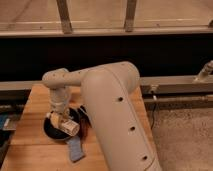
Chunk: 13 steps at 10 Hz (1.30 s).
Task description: Place the bottle in the ceramic bowl
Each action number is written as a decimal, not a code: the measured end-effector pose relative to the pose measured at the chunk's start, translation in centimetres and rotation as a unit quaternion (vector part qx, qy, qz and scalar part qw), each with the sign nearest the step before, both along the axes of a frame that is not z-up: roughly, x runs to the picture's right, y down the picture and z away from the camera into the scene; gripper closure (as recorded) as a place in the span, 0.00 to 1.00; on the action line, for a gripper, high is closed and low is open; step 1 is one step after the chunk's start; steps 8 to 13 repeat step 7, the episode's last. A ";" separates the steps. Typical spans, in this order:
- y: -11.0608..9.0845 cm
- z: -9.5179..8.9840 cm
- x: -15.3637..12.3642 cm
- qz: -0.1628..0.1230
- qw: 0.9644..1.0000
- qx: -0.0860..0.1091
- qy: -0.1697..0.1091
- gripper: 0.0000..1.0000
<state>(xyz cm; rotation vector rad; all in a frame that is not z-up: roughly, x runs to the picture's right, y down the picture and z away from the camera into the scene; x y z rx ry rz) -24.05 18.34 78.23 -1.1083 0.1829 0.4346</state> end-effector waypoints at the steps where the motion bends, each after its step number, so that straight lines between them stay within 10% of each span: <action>1: -0.2 -0.1 0.0 -0.002 1.000 0.002 -0.001 0.20; 7: -4.0 -1.0 1.6 0.012 0.999 0.049 0.019 0.20; 13: -4.0 -1.0 1.6 0.012 0.999 0.049 0.019 0.20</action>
